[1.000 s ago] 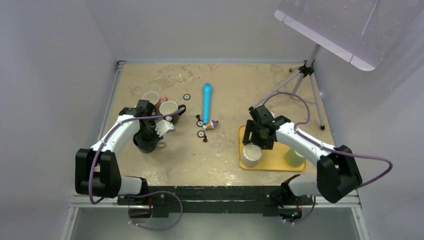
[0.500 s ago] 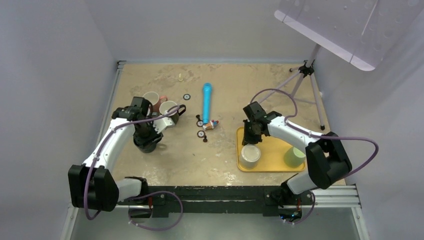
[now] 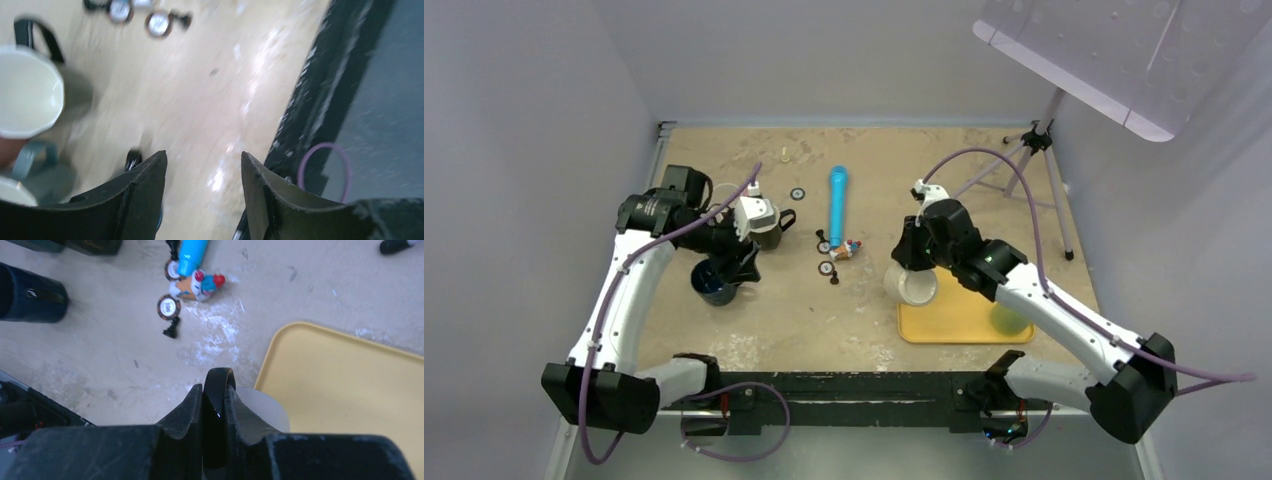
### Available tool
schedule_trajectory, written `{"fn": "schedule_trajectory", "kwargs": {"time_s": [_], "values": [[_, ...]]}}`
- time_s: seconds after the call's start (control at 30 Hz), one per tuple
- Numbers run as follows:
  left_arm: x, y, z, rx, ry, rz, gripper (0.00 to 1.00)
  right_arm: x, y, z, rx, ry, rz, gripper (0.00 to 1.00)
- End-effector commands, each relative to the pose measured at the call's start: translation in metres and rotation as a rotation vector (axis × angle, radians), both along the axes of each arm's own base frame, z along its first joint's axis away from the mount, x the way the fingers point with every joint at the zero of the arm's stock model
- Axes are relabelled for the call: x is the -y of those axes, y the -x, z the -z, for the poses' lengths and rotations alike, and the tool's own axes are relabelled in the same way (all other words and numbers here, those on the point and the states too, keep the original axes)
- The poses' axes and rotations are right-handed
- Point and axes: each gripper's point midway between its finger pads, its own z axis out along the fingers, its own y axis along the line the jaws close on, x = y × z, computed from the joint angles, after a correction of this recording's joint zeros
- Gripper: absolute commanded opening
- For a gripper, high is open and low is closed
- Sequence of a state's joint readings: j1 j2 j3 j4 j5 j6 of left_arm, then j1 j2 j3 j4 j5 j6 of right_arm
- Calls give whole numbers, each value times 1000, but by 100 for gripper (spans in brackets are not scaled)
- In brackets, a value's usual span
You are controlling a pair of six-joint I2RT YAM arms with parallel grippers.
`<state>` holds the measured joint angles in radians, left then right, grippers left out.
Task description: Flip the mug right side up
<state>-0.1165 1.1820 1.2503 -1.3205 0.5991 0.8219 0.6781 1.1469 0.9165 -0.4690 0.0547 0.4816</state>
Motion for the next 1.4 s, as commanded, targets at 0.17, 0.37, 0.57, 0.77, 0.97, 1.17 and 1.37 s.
{"fn": "schedule_trajectory", "kwargs": {"time_s": [0.17,0.37,0.57,0.77,0.97,1.17,1.37], "values": [[117,17,-110,-117,677,206,78,-42,13,-199,488,-578,-164,0],[161,0,-128,-222,771,155,84,-44,30,-266,658,-809,-199,0],[177,3,-147,-223,830,187,84,-59,39,-289,695,-872,-254,0],[182,16,-160,-227,862,250,72,-73,47,-300,705,-897,-308,0],[191,39,-155,-416,857,343,5,-73,42,-296,720,-885,-284,0],[165,20,-109,-216,547,207,0,-62,12,-253,584,-639,-125,63],[80,-39,-10,104,-71,68,0,42,-28,-157,350,-154,456,82]]}}
